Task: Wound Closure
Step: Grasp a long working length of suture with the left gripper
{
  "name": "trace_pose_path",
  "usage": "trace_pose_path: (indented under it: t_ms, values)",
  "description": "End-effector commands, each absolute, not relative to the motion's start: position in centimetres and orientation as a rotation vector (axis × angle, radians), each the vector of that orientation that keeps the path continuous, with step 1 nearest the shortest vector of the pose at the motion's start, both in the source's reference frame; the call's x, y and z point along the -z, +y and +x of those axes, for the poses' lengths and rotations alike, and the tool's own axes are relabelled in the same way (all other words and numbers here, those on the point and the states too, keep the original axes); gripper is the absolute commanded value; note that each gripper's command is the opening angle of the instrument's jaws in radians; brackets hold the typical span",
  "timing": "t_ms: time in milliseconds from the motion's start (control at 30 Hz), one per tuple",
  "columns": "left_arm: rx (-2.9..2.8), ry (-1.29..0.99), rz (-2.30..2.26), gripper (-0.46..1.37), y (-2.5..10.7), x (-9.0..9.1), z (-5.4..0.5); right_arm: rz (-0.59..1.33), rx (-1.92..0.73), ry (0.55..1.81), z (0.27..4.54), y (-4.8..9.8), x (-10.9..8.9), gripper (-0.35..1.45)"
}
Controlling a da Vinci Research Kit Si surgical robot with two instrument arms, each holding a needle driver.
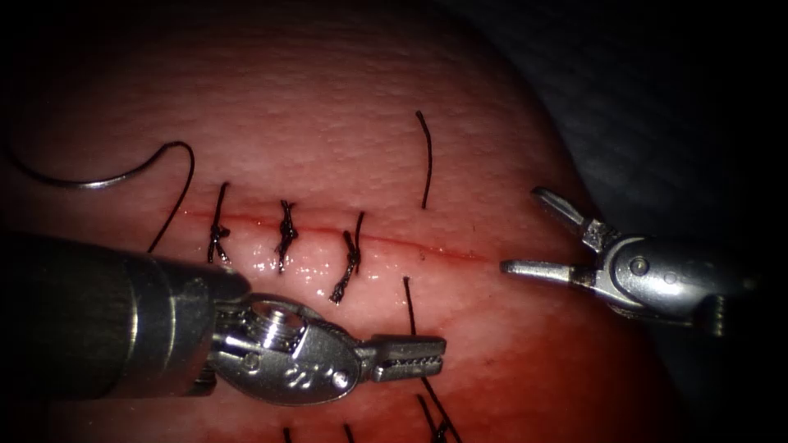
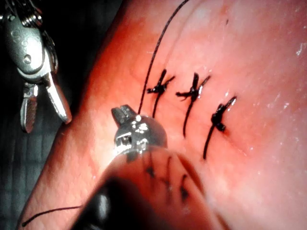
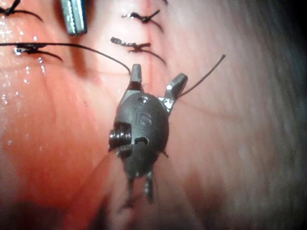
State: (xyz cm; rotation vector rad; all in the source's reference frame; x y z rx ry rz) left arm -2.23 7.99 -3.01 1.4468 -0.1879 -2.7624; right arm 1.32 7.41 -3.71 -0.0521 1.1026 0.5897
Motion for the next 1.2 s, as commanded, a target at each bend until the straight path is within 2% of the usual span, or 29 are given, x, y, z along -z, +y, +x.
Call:
trace_pose_path:
  t_ms: [33,100,167,267,333,367,433,533,567,600,1200]
  values:
    - [2.762,-0.182,1.438,-0.08,7.97,3.00,-2.24,-0.049,-0.587,1.104,1.32,7.42,3.71,0.91]
    - [2.762,-0.183,1.433,-0.04,7.95,2.97,-2.25,-0.049,-0.587,1.105,1.32,7.42,3.71,0.92]
    - [2.759,-0.186,1.433,0.11,7.95,2.94,-2.25,-0.047,-0.586,1.103,1.32,7.42,3.71,0.91]
    - [2.758,-0.186,1.433,0.13,7.95,2.93,-2.23,-0.047,-0.586,1.103,1.32,7.42,3.70,0.91]
    - [2.758,-0.186,1.431,0.48,7.96,2.93,-2.21,-0.047,-0.585,1.103,1.32,7.42,3.70,0.90]
    - [2.756,-0.180,1.430,0.56,7.96,2.94,-2.19,-0.048,-0.585,1.103,1.32,7.42,3.69,0.90]
    - [2.757,-0.181,1.426,0.61,7.96,2.95,-2.15,-0.048,-0.585,1.103,1.31,7.42,3.68,0.91]
    - [2.759,-0.183,1.419,0.53,7.95,2.95,-2.09,-0.048,-0.584,1.104,1.32,7.41,3.68,0.90]
    - [2.759,-0.184,1.419,0.47,7.94,2.95,-2.09,-0.048,-0.584,1.103,1.32,7.41,3.68,0.90]
    - [2.761,-0.192,1.416,0.34,7.93,2.95,-2.08,-0.048,-0.584,1.103,1.32,7.41,3.68,0.91]
    - [2.769,-0.165,1.345,0.22,7.74,2.76,-2.19,-0.046,-0.583,1.102,1.32,7.41,3.68,0.89]
